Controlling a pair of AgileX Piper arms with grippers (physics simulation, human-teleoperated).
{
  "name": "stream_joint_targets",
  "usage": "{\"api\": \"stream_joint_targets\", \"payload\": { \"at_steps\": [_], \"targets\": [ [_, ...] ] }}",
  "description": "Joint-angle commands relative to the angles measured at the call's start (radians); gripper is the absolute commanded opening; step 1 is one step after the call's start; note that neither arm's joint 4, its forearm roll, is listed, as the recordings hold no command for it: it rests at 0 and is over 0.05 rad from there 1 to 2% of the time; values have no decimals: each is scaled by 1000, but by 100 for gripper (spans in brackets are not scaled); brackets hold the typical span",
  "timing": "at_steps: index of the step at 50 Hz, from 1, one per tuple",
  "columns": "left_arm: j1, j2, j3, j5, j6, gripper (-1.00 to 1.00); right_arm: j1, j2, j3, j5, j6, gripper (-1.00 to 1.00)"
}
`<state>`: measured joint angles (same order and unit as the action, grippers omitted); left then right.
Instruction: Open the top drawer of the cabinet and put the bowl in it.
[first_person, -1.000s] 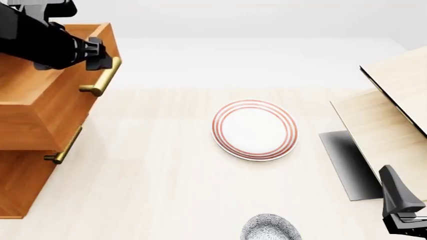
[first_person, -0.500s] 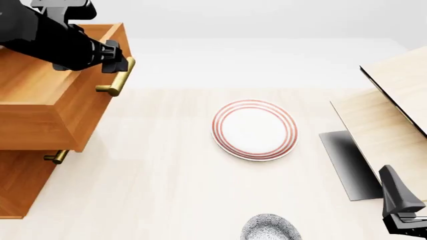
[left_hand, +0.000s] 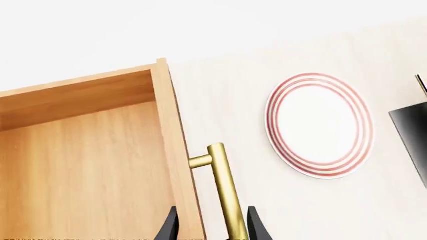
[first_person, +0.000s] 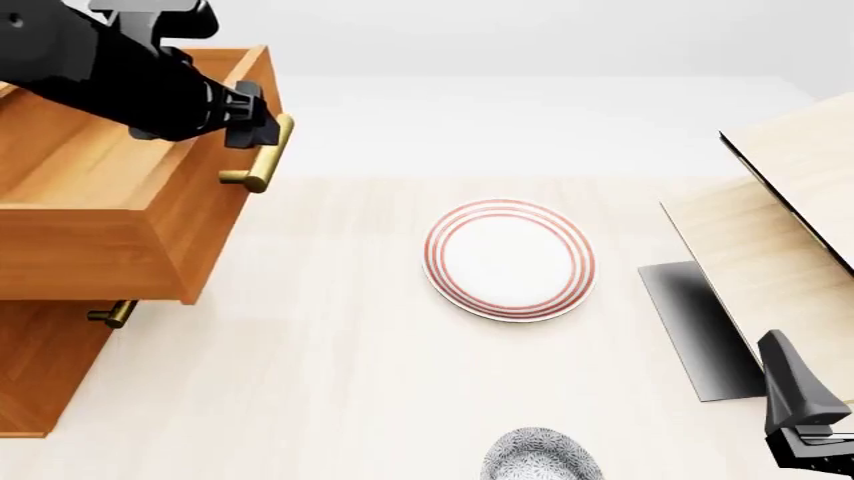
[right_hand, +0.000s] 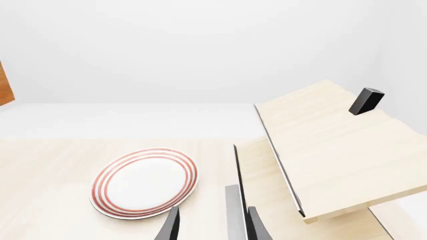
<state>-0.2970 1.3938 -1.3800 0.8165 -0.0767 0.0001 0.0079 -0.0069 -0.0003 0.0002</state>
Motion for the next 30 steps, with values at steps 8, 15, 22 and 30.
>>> {"api": "stream_joint_targets", "payload": {
  "at_steps": [8, 15, 22, 30],
  "targets": [
    [-52, -8, -9, 8, 18, 100, 0, -1, 2, -1, 0, 100],
    [-69, -11, -12, 8, 8, 100, 0, -1, 2, -1, 0, 100],
    [-23, -45, -17, 31, 29, 100, 0, -1, 2, -1, 0, 100],
    [-9, -67, -37, 52, 46, 100, 0, -1, 2, -1, 0, 100]
  ]
}}
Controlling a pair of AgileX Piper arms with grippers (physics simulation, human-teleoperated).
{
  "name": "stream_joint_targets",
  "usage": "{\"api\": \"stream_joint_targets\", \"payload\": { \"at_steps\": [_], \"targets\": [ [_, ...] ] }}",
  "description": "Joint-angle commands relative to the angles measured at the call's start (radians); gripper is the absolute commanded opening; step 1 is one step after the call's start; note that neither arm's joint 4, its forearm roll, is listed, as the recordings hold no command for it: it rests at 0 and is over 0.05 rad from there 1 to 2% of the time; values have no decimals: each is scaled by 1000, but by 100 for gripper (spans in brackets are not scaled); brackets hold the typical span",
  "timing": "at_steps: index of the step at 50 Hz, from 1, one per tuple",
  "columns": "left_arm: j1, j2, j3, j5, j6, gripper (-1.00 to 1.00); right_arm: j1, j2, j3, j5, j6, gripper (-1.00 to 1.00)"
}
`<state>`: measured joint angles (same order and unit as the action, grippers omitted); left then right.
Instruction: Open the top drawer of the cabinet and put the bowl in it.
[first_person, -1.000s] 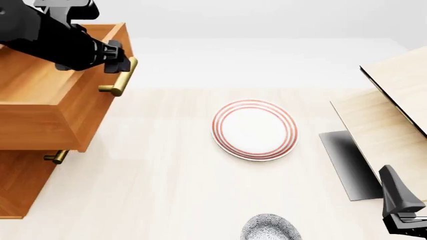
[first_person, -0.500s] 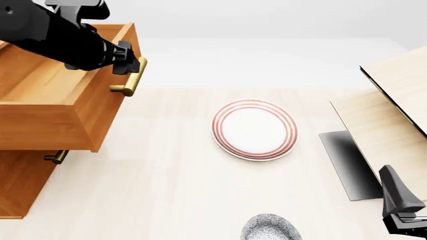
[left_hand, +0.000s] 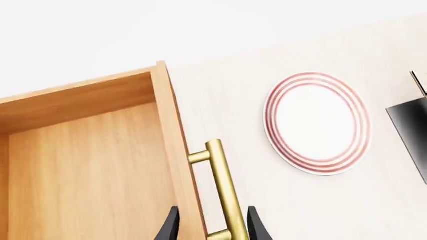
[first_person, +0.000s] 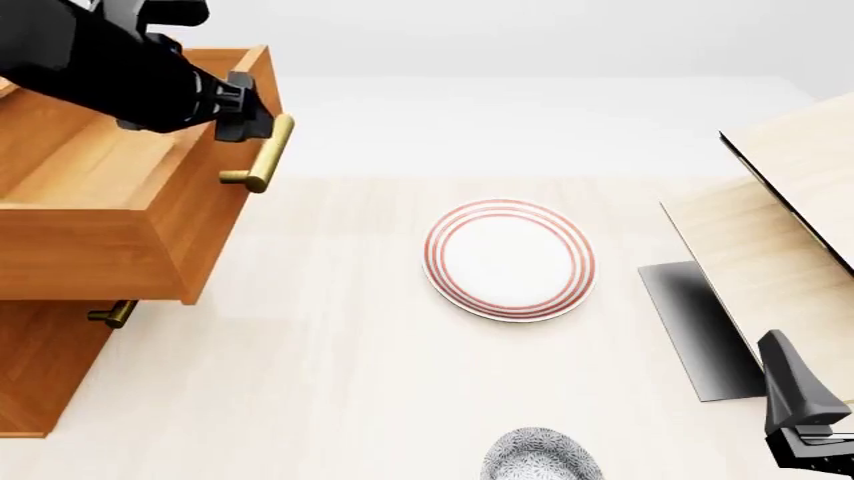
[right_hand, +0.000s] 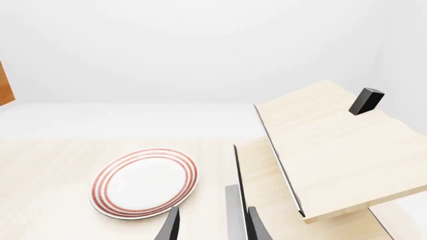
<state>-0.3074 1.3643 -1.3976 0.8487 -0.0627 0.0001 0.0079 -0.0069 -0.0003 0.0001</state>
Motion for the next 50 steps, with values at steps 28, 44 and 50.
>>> {"api": "stream_joint_targets", "payload": {
  "at_steps": [28, 44, 50],
  "targets": [
    [-14, -117, -34, 80, 99, 100, 0, -1, 2, -1, 0, 100],
    [-99, -179, 10, 65, 147, 100, 0, -1, 2, -1, 0, 100],
    [-128, -198, 19, 61, 147, 100, 0, -1, 2, -1, 0, 100]
  ]
}}
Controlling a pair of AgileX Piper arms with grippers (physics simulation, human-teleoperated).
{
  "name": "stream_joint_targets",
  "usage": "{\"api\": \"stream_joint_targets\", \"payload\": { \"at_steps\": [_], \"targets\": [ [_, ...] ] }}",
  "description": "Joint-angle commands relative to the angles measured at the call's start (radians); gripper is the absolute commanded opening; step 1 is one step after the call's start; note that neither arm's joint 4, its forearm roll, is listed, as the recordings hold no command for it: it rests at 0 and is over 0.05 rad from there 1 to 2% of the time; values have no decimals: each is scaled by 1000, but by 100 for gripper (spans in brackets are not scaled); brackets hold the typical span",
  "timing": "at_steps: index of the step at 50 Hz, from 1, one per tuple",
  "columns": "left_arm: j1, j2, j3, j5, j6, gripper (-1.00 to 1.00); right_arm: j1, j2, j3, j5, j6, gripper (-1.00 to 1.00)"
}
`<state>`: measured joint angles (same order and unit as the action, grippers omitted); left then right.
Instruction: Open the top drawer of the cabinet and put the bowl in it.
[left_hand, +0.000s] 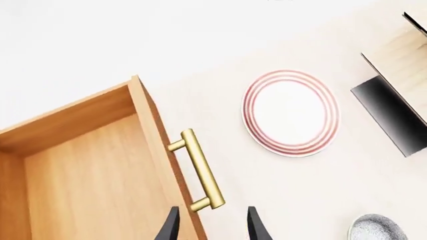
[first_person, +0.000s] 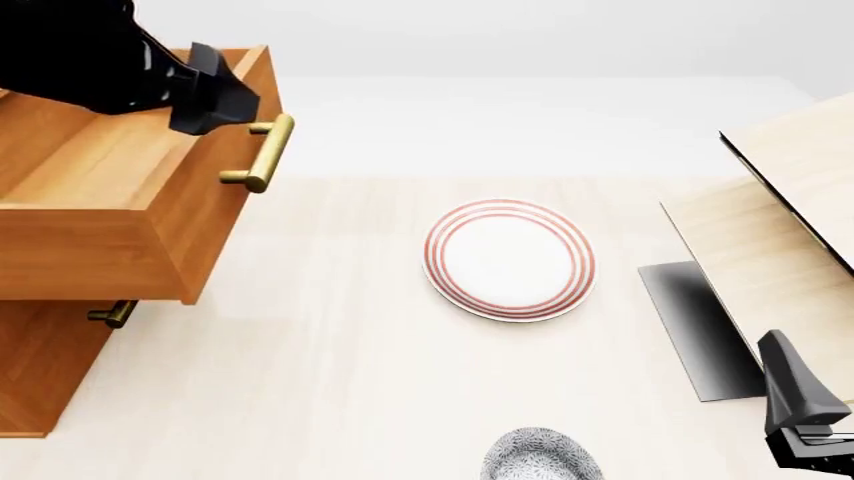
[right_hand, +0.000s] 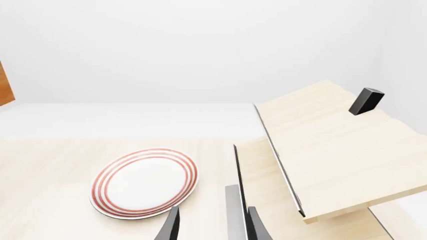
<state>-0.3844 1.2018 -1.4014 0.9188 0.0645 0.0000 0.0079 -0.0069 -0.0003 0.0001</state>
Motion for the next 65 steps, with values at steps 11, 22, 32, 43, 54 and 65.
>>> {"api": "stream_joint_targets", "payload": {
  "at_steps": [11, 22, 32, 43, 54, 65],
  "targets": [
    [-165, -34, 51, -38, 10, 100, 0, -1, 2, -1, 0, 100],
    [-248, -28, 88, -83, -9, 100, 0, -1, 2, -1, 0, 100],
    [-288, -55, 180, -141, -16, 100, 0, -1, 2, -1, 0, 100],
    [-356, -11, 234, -209, -27, 100, 0, -1, 2, -1, 0, 100],
    [-387, 5, 292, -262, -33, 100, 0, -1, 2, -1, 0, 100],
    [-438, 66, 350, -353, -68, 100, 0, -1, 2, -1, 0, 100]
  ]
}}
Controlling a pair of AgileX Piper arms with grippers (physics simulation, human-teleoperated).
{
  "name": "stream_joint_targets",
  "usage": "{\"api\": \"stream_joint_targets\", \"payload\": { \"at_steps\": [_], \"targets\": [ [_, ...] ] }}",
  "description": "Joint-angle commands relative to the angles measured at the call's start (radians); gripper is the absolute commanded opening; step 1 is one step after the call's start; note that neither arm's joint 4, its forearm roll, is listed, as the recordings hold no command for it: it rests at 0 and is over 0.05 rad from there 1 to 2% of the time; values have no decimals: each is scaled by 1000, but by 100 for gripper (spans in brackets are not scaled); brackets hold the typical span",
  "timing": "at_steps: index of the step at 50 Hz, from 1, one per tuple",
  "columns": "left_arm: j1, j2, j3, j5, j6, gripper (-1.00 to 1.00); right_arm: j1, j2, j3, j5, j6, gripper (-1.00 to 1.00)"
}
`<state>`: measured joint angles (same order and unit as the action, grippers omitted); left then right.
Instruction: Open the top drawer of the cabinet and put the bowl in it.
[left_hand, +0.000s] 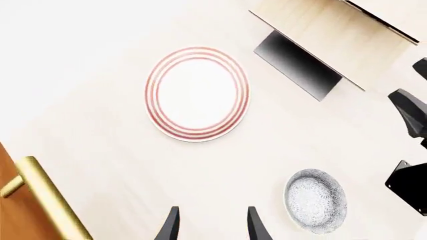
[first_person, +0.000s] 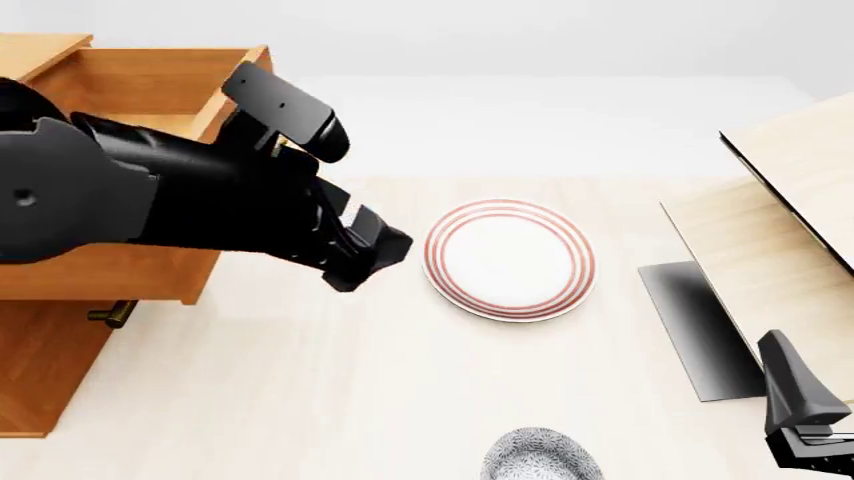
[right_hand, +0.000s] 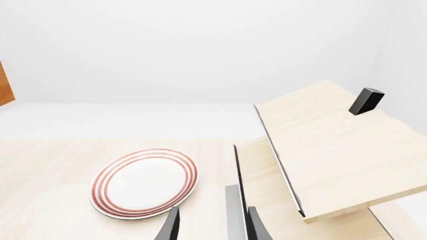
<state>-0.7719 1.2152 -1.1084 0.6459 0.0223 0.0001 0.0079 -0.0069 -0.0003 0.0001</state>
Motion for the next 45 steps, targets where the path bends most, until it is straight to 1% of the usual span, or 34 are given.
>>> {"api": "stream_joint_targets", "payload": {
  "at_steps": [1, 4, 13, 15, 20, 26, 34, 39, 45],
  "targets": [
    [-52, 56, 62, -89, -28, 100, 0, -1, 2, -1, 0, 100],
    [-80, 89, 72, -120, -48, 100, 0, -1, 2, -1, 0, 100],
    [-104, 97, 118, -169, -81, 100, 0, -1, 2, -1, 0, 100],
    [-113, 103, 127, -187, -112, 100, 0, -1, 2, -1, 0, 100],
    [-109, 95, 164, -213, -110, 100, 0, -1, 2, -1, 0, 100],
    [-123, 111, 198, -259, -143, 100, 0, -1, 2, -1, 0, 100],
    [-165, 175, 199, -307, -169, 100, 0, -1, 2, -1, 0, 100],
    [-161, 171, 215, -323, -169, 100, 0, -1, 2, -1, 0, 100],
    [-186, 211, 220, -360, -191, 100, 0, -1, 2, -1, 0, 100]
  ]
}}
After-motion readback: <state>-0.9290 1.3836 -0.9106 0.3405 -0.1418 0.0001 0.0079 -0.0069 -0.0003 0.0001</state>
